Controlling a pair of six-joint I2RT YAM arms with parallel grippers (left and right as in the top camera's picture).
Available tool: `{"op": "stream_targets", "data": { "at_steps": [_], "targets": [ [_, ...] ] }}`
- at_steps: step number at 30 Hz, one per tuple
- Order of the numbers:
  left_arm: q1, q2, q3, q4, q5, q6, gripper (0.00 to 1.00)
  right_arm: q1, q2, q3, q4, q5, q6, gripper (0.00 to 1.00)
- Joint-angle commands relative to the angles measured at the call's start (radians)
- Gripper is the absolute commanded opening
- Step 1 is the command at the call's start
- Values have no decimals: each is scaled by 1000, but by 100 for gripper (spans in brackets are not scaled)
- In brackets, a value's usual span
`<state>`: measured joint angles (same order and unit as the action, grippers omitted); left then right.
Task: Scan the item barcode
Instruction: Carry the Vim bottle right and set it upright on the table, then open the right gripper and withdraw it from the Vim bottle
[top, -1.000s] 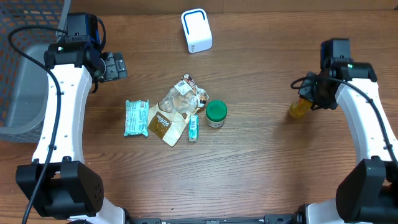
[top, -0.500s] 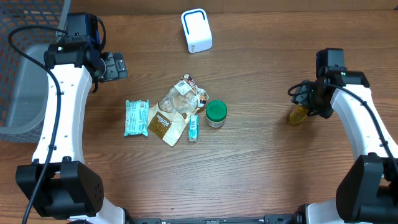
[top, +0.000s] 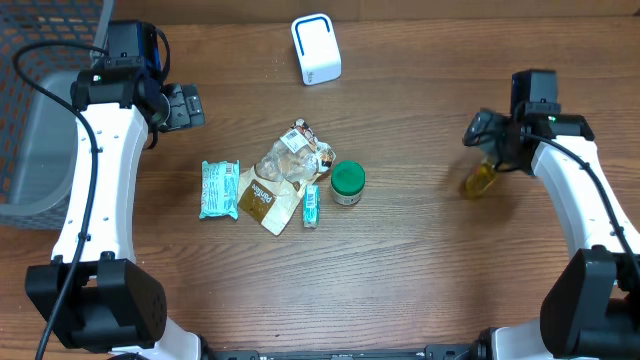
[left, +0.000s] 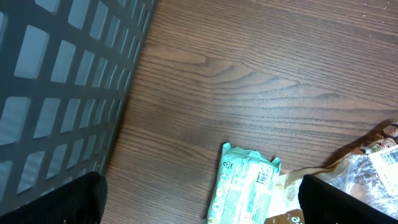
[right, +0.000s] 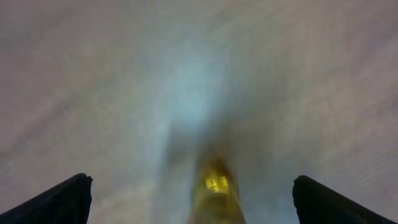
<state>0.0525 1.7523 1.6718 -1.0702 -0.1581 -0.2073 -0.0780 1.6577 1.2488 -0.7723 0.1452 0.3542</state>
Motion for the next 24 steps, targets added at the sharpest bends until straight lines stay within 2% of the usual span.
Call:
{"op": "stream_targets", "data": {
  "at_steps": [1, 9, 16, 24],
  "targets": [
    [0, -7, 18, 1, -6, 2, 100, -2, -11, 2, 72, 37, -60, 100],
    [0, -7, 18, 1, -6, 2, 100, -2, -23, 41, 84, 24, -75, 100],
    [0, -7, 18, 1, -6, 2, 100, 2, -23, 64, 134, -313, -222, 98],
    [0, -7, 18, 1, -6, 2, 100, 94, -23, 63, 127, -390, -229, 98]
  ]
}}
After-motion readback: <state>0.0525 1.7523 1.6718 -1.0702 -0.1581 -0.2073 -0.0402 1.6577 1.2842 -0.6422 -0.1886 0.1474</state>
